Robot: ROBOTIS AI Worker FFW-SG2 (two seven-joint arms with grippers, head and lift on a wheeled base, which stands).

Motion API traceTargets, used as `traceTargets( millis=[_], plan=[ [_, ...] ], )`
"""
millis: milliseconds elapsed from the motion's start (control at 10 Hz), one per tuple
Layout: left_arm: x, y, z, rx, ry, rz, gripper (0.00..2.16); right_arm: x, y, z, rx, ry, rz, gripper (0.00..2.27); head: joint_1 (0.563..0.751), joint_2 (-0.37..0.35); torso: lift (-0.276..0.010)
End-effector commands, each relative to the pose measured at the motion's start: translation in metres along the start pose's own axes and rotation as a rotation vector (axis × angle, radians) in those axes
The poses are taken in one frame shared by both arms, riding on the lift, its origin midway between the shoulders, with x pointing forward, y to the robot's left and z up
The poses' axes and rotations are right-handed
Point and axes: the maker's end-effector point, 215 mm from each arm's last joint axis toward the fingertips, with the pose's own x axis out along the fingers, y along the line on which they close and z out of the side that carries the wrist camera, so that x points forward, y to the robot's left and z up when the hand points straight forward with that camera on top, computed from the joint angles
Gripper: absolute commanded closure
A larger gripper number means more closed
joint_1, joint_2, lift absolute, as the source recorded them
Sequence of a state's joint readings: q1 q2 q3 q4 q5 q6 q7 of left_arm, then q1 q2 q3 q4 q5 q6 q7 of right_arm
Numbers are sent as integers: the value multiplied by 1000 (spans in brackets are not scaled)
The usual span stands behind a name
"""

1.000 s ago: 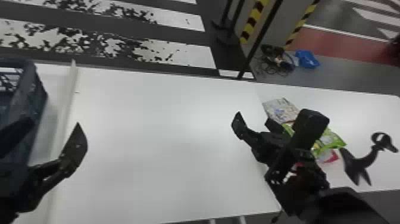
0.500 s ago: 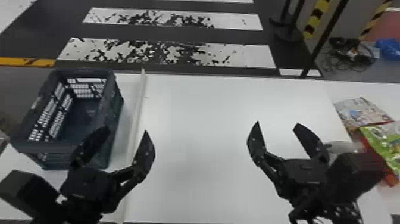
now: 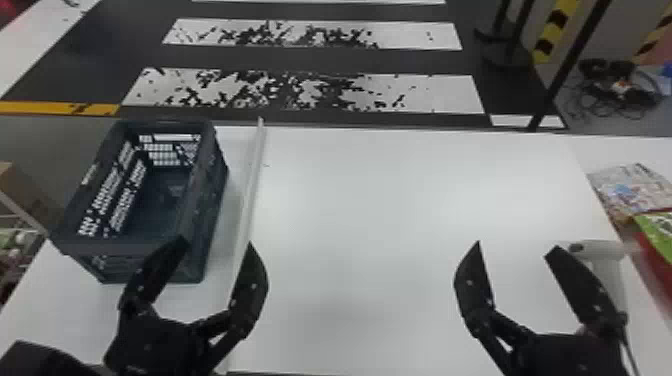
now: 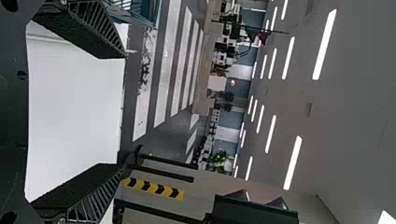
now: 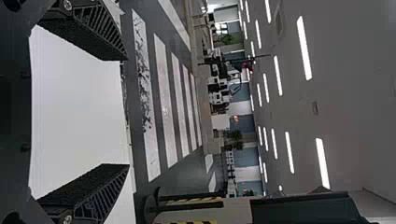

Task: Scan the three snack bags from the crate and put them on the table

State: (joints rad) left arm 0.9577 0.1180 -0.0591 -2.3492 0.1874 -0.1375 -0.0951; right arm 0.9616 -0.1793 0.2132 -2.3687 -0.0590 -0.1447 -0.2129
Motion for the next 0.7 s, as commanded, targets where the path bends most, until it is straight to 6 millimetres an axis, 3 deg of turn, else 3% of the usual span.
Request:
traceTargets(
  millis=[0, 200, 600],
  plan=[
    [-4, -6, -1, -10, 4, -4, 33, -4, -7, -15, -32, 71, 18, 66, 695, 23, -94],
    [-5, -12, -5, -13, 24, -12, 33, -4, -19, -27, -56, 135, 16, 66, 695, 2, -94],
    [-4, -15, -16, -19, 67, -13, 33, -4, -25, -20, -36, 150, 36, 66, 695, -46, -94]
  ],
)
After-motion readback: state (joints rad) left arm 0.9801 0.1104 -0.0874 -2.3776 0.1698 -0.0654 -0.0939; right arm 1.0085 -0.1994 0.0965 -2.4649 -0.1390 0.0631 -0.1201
